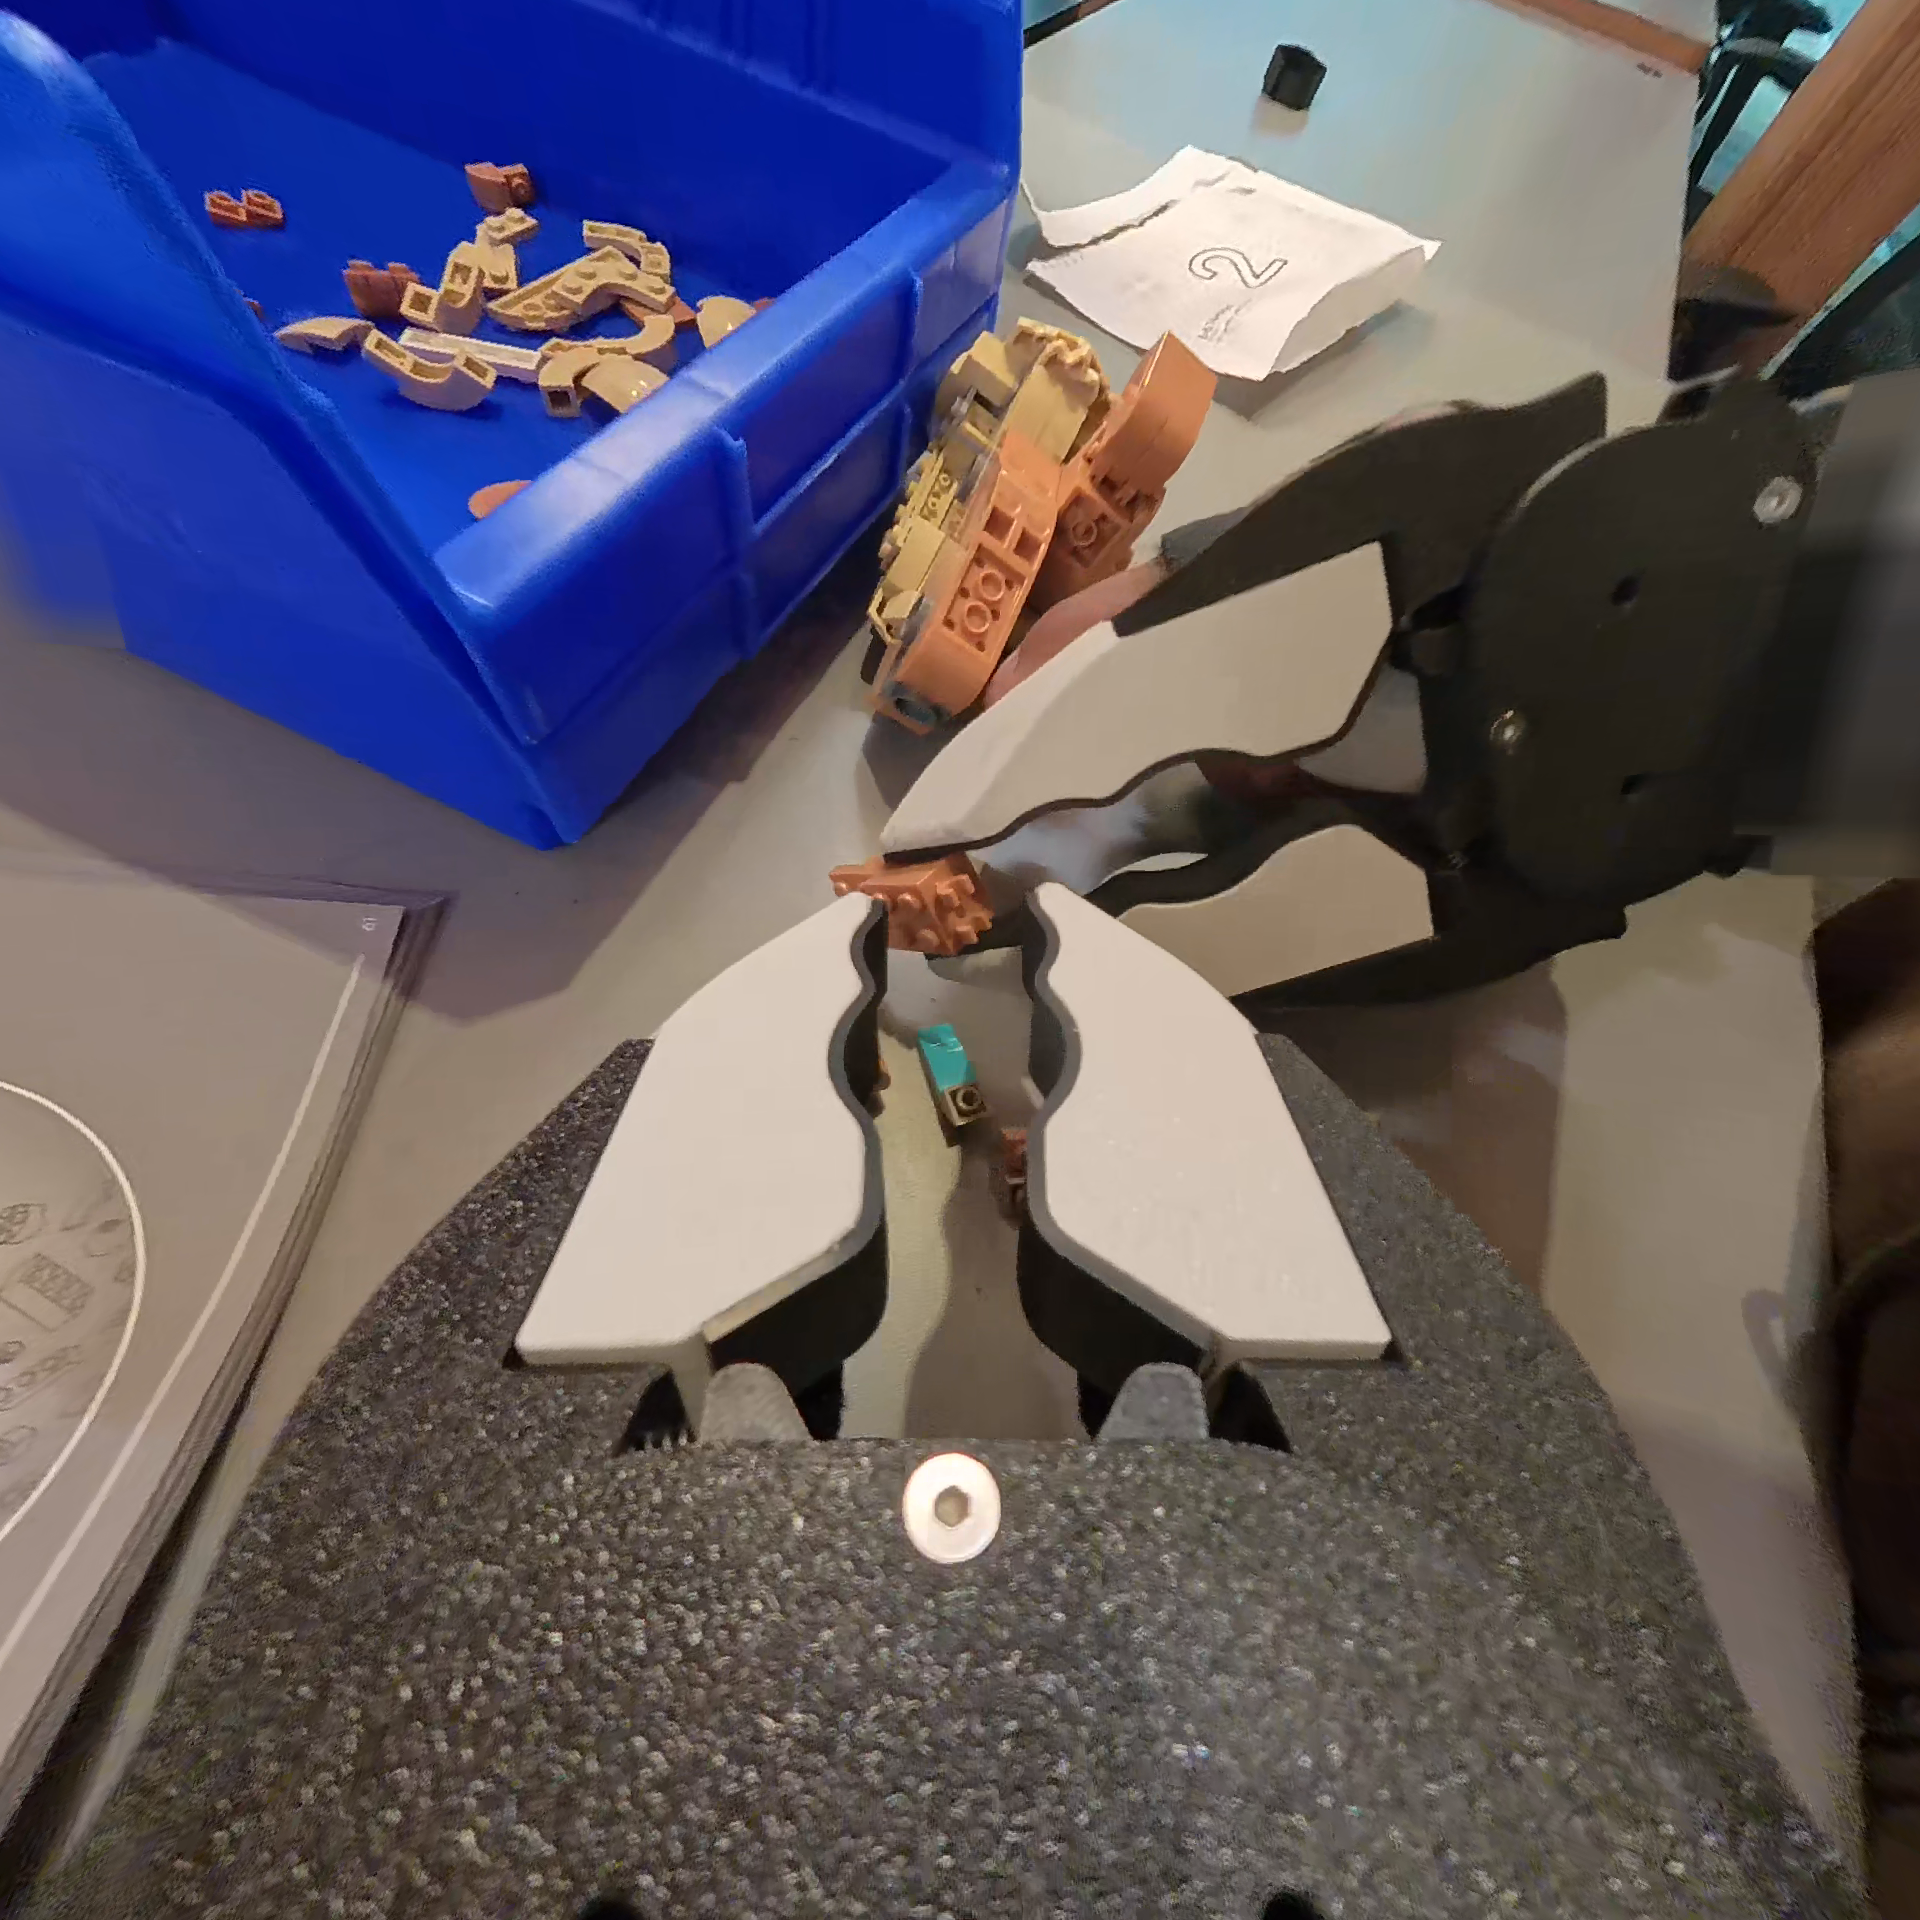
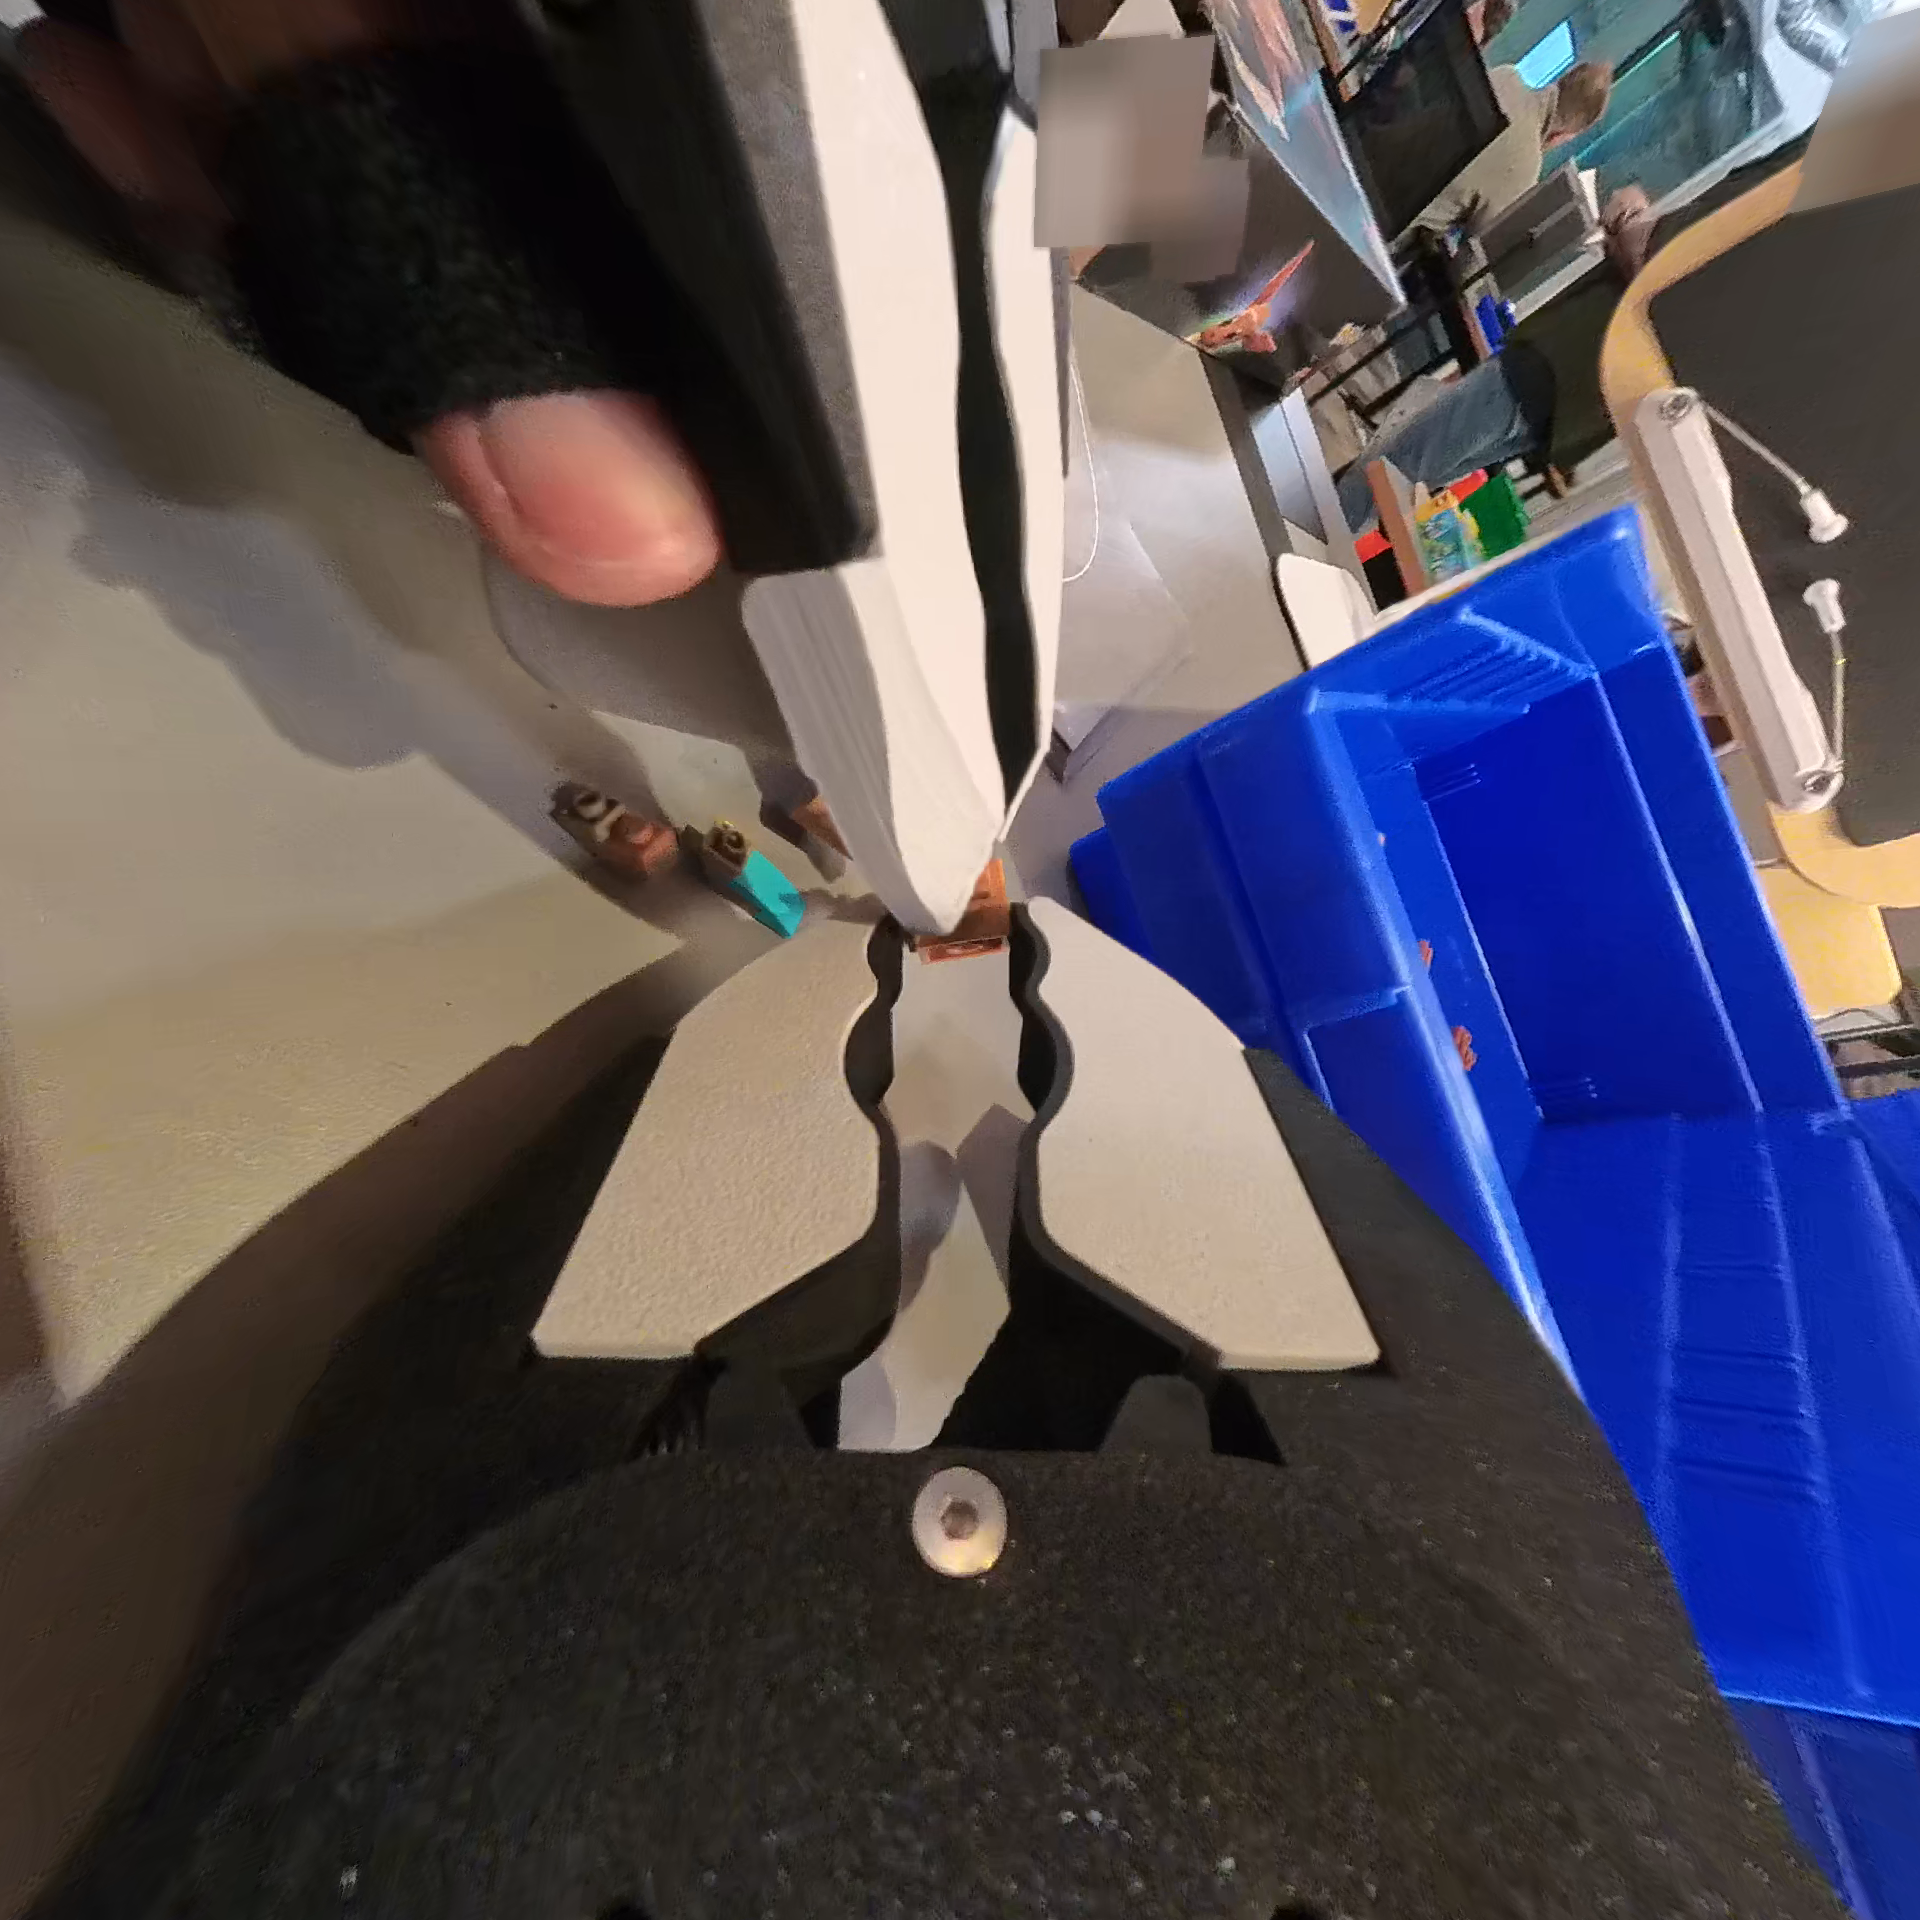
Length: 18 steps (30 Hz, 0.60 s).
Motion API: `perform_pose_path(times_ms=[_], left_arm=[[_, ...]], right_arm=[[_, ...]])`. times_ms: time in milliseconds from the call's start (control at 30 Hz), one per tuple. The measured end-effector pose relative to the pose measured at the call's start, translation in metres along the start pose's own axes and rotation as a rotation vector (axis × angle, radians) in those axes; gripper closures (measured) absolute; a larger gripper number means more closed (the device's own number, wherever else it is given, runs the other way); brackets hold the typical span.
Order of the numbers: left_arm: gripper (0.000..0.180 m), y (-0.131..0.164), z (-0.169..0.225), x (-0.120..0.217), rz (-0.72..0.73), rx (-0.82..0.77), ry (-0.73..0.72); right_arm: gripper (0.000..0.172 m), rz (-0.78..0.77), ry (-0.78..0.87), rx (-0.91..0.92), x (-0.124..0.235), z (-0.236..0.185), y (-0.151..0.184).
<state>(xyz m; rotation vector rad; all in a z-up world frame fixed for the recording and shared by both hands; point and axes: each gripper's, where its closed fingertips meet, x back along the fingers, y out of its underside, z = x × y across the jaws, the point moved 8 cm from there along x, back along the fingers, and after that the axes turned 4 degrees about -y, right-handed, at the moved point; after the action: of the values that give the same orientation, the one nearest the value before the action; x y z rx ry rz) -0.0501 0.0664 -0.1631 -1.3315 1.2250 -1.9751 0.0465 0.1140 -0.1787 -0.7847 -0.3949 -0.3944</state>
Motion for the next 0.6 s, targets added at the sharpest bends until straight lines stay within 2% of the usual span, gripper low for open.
perform_pose_path(times_ms=[267,600], left_arm=[[0.160,0.0005,-0.0020,0.0002,-0.004,0.028,-0.016],[0.168,0.0015,-0.0031,0.0020,-0.005,-0.079,0.023]], right_arm=[[0.152,0.009,0.067,0.089,0.0020,-0.0051,-0.0068],[0.152,0.062,0.000,0.073,0.0041,-0.0032,-0.0025]])
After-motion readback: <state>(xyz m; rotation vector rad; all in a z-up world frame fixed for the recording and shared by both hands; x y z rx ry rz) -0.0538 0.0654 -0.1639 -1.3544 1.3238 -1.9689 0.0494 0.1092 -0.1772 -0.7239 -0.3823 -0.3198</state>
